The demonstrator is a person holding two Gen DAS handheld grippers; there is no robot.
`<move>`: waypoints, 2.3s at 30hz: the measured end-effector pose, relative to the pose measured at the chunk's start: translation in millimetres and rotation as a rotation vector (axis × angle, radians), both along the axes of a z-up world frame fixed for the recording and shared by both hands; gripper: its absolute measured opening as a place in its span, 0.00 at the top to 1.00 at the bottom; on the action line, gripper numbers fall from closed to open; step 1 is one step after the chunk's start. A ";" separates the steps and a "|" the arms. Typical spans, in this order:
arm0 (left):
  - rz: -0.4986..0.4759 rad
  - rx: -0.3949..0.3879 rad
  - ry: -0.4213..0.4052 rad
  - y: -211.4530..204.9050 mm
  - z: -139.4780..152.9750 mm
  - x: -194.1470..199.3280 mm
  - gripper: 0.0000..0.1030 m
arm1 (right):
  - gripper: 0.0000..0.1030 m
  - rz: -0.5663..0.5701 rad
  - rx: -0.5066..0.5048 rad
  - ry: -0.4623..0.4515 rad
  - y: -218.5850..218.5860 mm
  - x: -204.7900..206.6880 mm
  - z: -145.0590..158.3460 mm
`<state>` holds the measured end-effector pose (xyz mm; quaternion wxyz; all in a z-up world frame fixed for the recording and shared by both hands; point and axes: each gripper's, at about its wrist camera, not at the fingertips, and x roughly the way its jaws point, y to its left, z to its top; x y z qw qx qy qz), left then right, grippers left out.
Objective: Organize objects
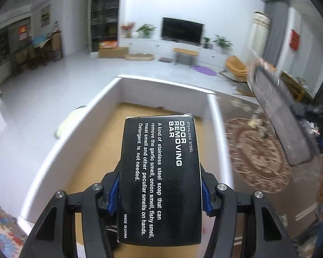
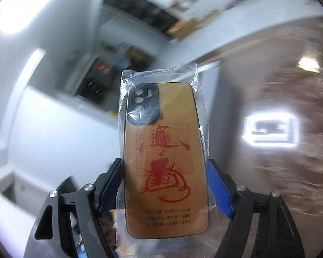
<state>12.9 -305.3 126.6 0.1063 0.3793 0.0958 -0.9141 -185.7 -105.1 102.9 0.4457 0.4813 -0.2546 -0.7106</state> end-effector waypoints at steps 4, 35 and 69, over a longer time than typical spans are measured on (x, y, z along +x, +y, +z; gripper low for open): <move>0.085 -0.003 -0.067 -45.0 -18.2 -1.3 0.43 | 0.26 0.086 0.055 0.064 -99.7 6.7 2.2; -0.269 0.105 0.053 190.3 -4.0 -21.4 0.10 | 0.04 -0.439 0.972 0.344 206.0 23.8 -131.5; -0.573 -0.061 -0.193 344.1 -142.0 -511.9 0.69 | 0.00 -0.531 0.908 0.244 264.7 15.6 -145.4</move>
